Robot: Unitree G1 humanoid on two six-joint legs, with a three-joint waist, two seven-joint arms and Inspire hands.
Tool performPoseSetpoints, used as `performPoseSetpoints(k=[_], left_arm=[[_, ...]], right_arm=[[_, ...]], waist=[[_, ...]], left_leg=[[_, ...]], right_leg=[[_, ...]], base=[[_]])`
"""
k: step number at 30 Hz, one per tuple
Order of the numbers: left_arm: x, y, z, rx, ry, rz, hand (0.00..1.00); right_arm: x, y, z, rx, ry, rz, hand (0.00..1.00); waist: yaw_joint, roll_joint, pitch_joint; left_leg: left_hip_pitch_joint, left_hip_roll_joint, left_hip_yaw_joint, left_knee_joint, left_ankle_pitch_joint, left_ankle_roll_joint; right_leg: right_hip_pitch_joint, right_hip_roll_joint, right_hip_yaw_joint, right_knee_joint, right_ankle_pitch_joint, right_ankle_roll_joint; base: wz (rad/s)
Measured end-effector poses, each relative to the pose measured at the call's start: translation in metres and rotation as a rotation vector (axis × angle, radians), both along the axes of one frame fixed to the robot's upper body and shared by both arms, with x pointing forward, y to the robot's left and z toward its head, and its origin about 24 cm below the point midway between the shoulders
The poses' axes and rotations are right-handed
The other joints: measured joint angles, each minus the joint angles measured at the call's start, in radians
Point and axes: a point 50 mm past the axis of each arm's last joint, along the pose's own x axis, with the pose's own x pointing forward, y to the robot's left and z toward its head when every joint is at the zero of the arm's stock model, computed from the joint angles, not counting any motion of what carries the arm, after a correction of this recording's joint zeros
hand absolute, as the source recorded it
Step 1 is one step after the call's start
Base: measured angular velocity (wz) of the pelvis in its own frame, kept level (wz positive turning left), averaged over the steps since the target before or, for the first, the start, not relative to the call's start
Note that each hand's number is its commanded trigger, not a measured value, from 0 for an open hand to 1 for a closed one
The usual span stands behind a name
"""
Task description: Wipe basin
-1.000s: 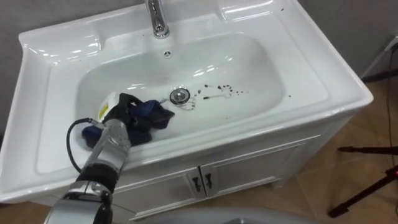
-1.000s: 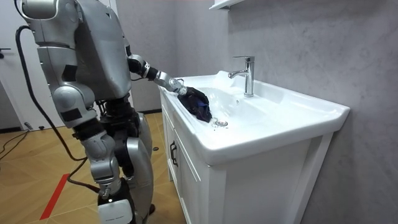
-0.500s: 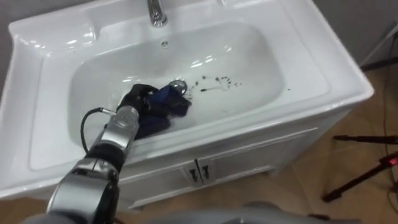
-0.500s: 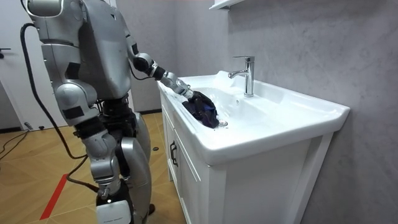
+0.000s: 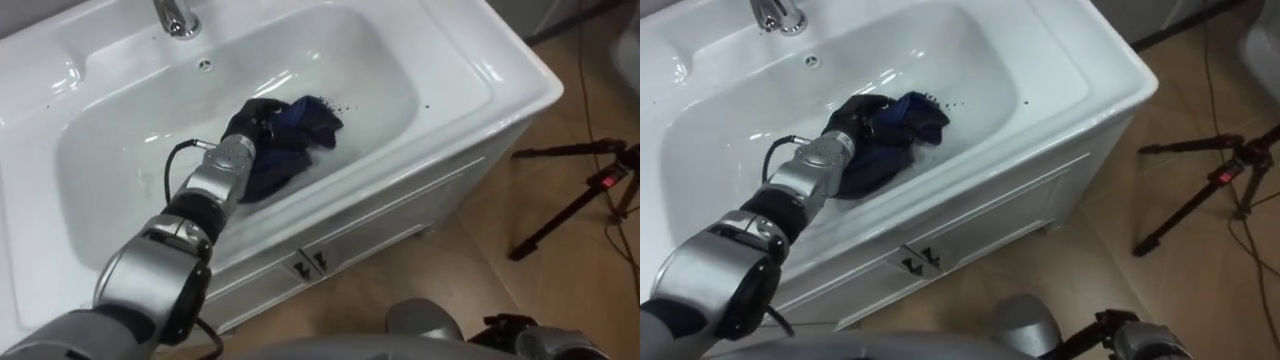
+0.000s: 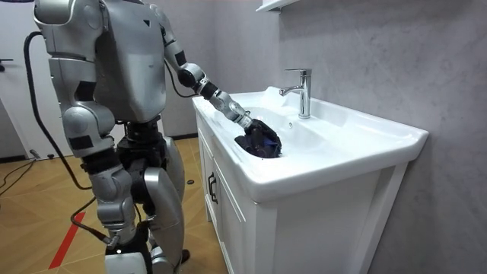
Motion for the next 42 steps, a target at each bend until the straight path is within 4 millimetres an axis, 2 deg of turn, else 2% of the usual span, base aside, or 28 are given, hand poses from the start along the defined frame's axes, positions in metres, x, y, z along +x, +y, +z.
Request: performPoseSetpoints(k=[2, 4, 7, 9, 11, 15, 18, 25, 33, 37, 42], left_arm=[[0.002, -0.002, 0.002, -0.003, -0.011, -0.006, 1.00], [0.004, -0.003, 0.005, -0.006, -0.023, -0.010, 1.00], [0.006, -0.007, 0.008, -0.015, -0.029, -0.023, 1.00], [0.007, -0.009, 0.009, -0.021, -0.034, -0.027, 1.00], [0.009, -0.012, 0.013, -0.018, -0.051, -0.045, 1.00], [0.018, -0.023, 0.030, -0.001, -0.123, -0.113, 1.00], [0.022, -0.031, 0.040, 0.028, -0.175, -0.168, 1.00], [0.028, -0.036, 0.052, 0.184, -0.255, -0.260, 1.00], [0.038, -0.035, 0.066, 0.574, -0.376, -0.450, 1.00], [0.038, -0.027, 0.060, 0.727, -0.374, -0.495, 1.00], [0.038, -0.006, 0.047, 0.916, -0.294, -0.493, 1.00]], right_arm=[[-0.001, -0.001, 0.000, -0.008, -0.003, -0.003, 0.00], [0.001, -0.004, 0.001, -0.010, -0.014, -0.020, 0.00], [0.000, -0.006, 0.001, -0.012, -0.012, -0.024, 0.00], [-0.001, -0.006, 0.001, -0.005, -0.010, -0.035, 0.00], [-0.005, -0.007, 0.001, 0.002, -0.002, -0.053, 0.00], [-0.008, -0.022, 0.005, -0.017, 0.010, -0.044, 0.00], [-0.007, -0.024, 0.006, -0.026, 0.012, -0.033, 0.00], [-0.002, -0.027, 0.008, 0.001, -0.018, -0.061, 0.00], [0.004, -0.031, 0.011, -0.005, -0.029, -0.060, 0.00], [0.007, -0.031, 0.012, 0.005, -0.034, -0.069, 0.00], [0.009, -0.031, 0.013, 0.008, -0.036, -0.078, 0.00]], waist=[[-0.010, 0.009, 0.0010], [-0.024, 0.028, 0.0021], [-0.045, 0.045, 0.0045], [-0.056, 0.049, 0.0055], [-0.060, 0.057, 0.0055], [-0.061, 0.097, 0.0101], [-0.061, 0.108, 0.0152], [-0.059, 0.103, 0.0204], [-0.069, 0.097, 0.0245], [-0.082, 0.095, 0.0253], [-0.104, 0.095, 0.0268]], left_leg=[[-0.007, 0.000, 0.000, 0.000, 0.000, 0.000], [-0.011, -0.006, 0.007, -0.007, 0.004, 0.007], [-0.011, -0.015, 0.011, -0.007, 0.006, 0.009], [-0.011, -0.020, 0.012, -0.007, 0.006, 0.010], [-0.017, -0.021, 0.013, -0.006, 0.006, 0.010], [-0.044, -0.029, 0.013, -0.005, 0.011, 0.018], [-0.051, -0.033, 0.019, -0.005, 0.014, 0.023], [-0.049, -0.034, 0.036, -0.004, 0.015, 0.025], [-0.055, -0.037, 0.040, -0.004, 0.016, 0.027], [-0.050, -0.036, 0.052, -0.004, 0.016, 0.027], [-0.048, -0.035, 0.069, -0.004, 0.016, 0.027]], right_leg=[[-0.005, 0.000, 0.000, -0.001, 0.000, 0.000], [-0.018, -0.006, 0.002, 0.007, -0.003, 0.004], [-0.024, -0.016, 0.003, 0.021, -0.011, 0.010], [-0.029, -0.021, 0.002, 0.035, -0.018, 0.011], [-0.037, -0.022, 0.003, 0.041, -0.019, 0.012], [-0.069, -0.030, 0.003, 0.056, -0.021, 0.016], [-0.091, -0.037, 0.004, 0.086, -0.032, 0.014], [-0.092, -0.040, 0.005, 0.089, -0.034, 0.016], [-0.109, -0.038, 0.021, 0.106, -0.036, 0.016], [-0.111, -0.038, 0.028, 0.109, -0.036, 0.016], [-0.123, -0.035, 0.043, 0.121, -0.037, 0.016]], base=[[0.03], [-0.02], [0.01], [0.02], [0.00], [0.02], [0.00], [0.00], [-0.04], [-0.08], [-0.10]])
